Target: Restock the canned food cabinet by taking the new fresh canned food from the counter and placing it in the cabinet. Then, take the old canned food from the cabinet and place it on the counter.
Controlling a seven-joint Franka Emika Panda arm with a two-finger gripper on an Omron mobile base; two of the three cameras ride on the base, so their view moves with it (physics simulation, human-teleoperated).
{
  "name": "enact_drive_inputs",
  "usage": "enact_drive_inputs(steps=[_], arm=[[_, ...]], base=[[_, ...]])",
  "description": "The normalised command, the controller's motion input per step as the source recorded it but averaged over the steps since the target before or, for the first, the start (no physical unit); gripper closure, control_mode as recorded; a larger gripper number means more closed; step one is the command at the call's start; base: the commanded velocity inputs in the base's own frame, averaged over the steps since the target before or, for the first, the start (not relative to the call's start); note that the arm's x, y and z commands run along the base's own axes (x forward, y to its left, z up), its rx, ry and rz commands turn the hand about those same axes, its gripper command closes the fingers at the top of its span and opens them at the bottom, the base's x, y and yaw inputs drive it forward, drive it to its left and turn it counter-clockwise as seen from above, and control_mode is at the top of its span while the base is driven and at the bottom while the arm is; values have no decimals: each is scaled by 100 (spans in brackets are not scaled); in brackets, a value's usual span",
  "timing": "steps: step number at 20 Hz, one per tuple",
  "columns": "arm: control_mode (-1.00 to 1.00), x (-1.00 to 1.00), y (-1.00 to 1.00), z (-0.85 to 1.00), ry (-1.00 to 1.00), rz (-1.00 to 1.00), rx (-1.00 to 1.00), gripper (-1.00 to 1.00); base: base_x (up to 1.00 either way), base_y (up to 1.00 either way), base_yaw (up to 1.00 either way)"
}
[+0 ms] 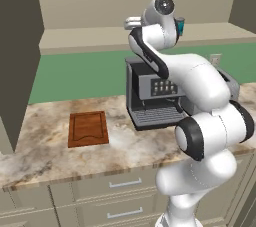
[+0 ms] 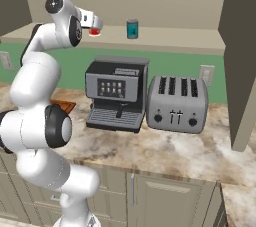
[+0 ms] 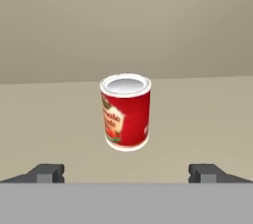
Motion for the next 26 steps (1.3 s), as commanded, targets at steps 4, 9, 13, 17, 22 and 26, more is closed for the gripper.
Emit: enact_drive_inputs(steps=[4,9,13,17,22,26], arm=[[-100,19,0,-16,4,0,0,-100],[-100,48,0,-19,6,0,0,-100],[-100,41,0,-12,6,0,0,-100],[-100,34,0,-1,2,0,0,-100],[-100,35,0,0,0,0,0,-100],[-100,31,0,-7,0,0,-1,-100]], base=[[0,0,0],[0,0,0],[0,0,0],[0,0,0],[0,0,0],[0,0,0]])
